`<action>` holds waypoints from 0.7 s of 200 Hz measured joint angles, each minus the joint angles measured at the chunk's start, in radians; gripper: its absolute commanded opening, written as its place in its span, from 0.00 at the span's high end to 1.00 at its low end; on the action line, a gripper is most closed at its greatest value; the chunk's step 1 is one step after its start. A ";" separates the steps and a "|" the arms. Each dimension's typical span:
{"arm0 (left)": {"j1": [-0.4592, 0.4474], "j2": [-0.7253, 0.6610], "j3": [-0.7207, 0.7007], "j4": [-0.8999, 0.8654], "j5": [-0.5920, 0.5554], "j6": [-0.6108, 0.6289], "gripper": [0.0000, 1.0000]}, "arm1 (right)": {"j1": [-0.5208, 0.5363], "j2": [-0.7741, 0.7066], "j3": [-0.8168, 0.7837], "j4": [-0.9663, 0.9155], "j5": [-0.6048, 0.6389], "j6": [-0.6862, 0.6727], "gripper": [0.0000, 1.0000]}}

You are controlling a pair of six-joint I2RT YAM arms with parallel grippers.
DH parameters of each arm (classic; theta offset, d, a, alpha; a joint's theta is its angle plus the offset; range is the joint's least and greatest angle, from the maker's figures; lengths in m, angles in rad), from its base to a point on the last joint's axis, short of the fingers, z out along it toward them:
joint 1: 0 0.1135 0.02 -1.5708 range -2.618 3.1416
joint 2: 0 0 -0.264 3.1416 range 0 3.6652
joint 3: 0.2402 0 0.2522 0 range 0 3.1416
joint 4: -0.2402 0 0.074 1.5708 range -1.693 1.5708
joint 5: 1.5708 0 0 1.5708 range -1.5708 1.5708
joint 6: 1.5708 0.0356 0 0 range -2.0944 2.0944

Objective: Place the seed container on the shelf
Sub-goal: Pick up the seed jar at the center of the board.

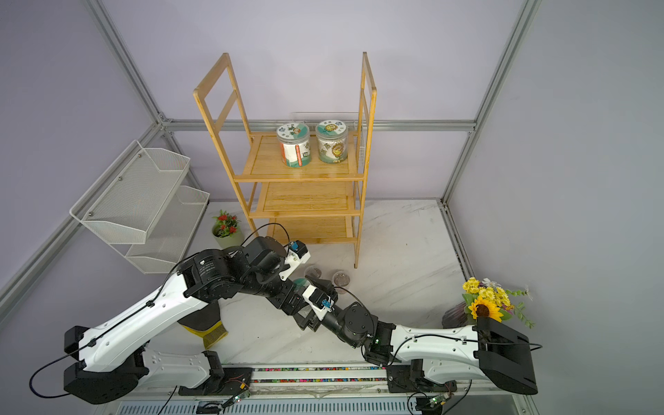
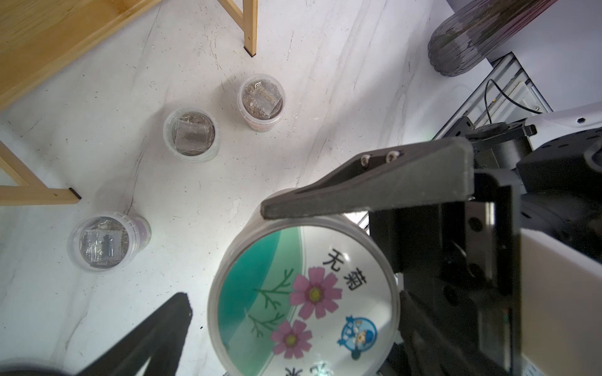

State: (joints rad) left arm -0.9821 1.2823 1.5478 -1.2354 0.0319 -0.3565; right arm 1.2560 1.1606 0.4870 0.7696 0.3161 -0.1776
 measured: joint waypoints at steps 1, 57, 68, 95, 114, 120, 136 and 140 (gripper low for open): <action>0.000 0.000 0.000 0.000 -0.001 0.000 0.00 | 0.000 0.000 0.000 0.000 0.000 -0.001 0.59; -0.006 -0.007 0.000 0.010 -0.005 -0.001 0.00 | 0.000 -0.011 0.000 -0.004 0.001 -0.011 0.60; -0.006 -0.010 0.000 0.013 -0.002 -0.001 0.00 | 0.000 -0.012 0.000 -0.003 0.003 -0.011 0.60; -0.001 -0.062 0.000 0.048 0.014 -0.003 0.00 | -0.006 -0.014 -0.020 -0.043 0.021 -0.006 0.60; 0.005 -0.103 0.000 0.060 0.016 -0.003 0.00 | -0.007 -0.008 -0.035 -0.076 0.030 -0.005 0.60; 0.007 -0.109 0.000 0.062 0.015 -0.003 0.01 | -0.007 -0.008 -0.035 -0.084 0.031 -0.005 0.60; 0.007 -0.113 0.000 0.066 0.013 -0.003 0.00 | -0.008 -0.009 -0.035 -0.087 0.032 -0.003 0.60; 0.007 -0.113 0.000 0.067 0.010 -0.003 0.01 | -0.008 -0.009 -0.035 -0.087 0.033 -0.003 0.60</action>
State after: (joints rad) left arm -0.9752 1.1698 1.5478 -1.1687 0.0418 -0.3592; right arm 1.2480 1.1519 0.4522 0.6823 0.3492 -0.1806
